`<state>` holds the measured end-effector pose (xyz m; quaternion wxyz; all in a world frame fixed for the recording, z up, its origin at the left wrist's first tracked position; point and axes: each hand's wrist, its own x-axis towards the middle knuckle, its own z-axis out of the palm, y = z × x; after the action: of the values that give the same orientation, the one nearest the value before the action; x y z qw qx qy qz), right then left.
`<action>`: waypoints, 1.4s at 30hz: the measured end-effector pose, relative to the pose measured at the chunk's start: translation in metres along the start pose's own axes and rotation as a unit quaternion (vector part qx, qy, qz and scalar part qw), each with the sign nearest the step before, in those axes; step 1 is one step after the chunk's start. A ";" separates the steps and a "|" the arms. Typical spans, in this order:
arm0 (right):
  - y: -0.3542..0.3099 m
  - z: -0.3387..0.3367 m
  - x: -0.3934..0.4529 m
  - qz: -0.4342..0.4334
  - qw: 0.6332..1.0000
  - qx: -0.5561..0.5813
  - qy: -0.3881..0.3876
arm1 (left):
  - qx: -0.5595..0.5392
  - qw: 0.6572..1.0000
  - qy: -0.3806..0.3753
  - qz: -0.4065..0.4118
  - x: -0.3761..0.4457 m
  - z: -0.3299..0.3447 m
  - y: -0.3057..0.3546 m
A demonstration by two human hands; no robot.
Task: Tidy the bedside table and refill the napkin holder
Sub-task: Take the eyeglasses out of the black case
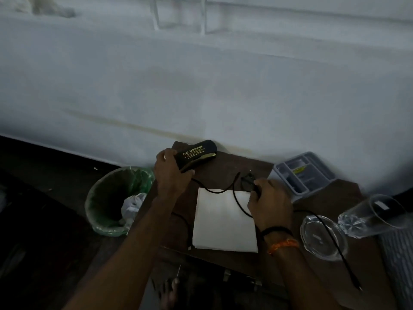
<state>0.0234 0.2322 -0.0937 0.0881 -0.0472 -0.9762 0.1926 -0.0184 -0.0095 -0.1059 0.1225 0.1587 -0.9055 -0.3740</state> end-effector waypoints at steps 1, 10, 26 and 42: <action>-0.002 0.001 0.003 0.007 1.000 -0.010 -0.006 | -0.004 1.000 -0.016 0.000 0.002 0.001 -0.005; -0.013 0.011 0.004 0.062 0.997 -0.038 -0.032 | -0.014 0.998 -0.052 0.039 0.024 0.003 -0.033; -0.021 -0.009 0.020 0.021 0.957 0.164 0.237 | -0.182 0.981 0.061 0.038 0.024 -0.017 -0.013; -0.040 -0.044 0.027 0.016 0.752 0.652 -0.093 | -0.425 0.902 -0.072 0.033 0.002 -0.034 0.023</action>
<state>0.0028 0.2149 -0.0340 0.0033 0.0245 -0.6160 0.7874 -0.0133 -0.0167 -0.0659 0.1254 0.0340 -0.6717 -0.7293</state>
